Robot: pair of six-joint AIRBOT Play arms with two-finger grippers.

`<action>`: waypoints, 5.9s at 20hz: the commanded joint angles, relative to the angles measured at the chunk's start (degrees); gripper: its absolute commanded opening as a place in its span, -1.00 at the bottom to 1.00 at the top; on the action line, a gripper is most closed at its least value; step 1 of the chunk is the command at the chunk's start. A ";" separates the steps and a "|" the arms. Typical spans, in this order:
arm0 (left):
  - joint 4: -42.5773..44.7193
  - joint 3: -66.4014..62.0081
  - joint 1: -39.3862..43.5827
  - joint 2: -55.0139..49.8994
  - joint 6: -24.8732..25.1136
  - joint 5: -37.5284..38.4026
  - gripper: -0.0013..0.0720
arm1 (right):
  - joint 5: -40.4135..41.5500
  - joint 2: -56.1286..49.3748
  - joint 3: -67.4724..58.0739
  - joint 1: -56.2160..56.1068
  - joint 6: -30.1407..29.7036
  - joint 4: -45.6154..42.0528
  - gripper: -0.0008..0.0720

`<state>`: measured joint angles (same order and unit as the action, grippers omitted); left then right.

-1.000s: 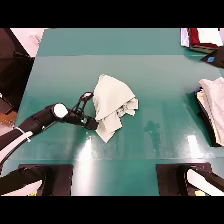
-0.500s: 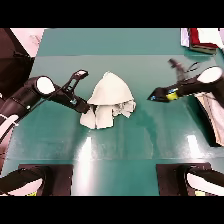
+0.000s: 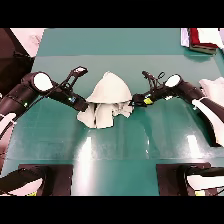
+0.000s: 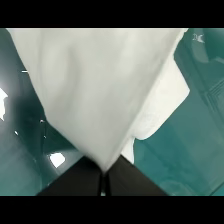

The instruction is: Fold the shirts.

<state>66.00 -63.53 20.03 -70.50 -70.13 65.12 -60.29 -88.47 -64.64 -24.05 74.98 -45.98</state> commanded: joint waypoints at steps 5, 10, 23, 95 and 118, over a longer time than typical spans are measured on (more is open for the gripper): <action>7.93 -7.43 -1.68 0.13 -3.41 4.11 -0.90 | 1.38 5.20 -0.74 1.77 0.20 -3.72 -0.93; 11.43 -29.62 -7.58 5.42 -2.60 9.18 -0.90 | -2.40 21.57 -10.25 11.37 5.64 -14.67 -0.94; -0.63 -57.90 -7.52 20.98 1.55 0.15 -0.90 | -4.81 37.83 -49.07 15.13 6.03 -22.25 -0.94; -12.24 16.76 -19.91 5.33 0.09 0.31 -0.90 | -4.15 30.47 34.84 16.20 20.17 -10.80 0.20; -10.84 -36.15 -32.94 15.32 -0.63 6.36 -0.90 | 1.68 42.40 -17.09 28.63 14.82 -17.16 -0.93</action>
<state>55.37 -86.37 -11.64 -57.34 -70.59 70.63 -54.37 -48.07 -68.38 0.23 91.79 -60.75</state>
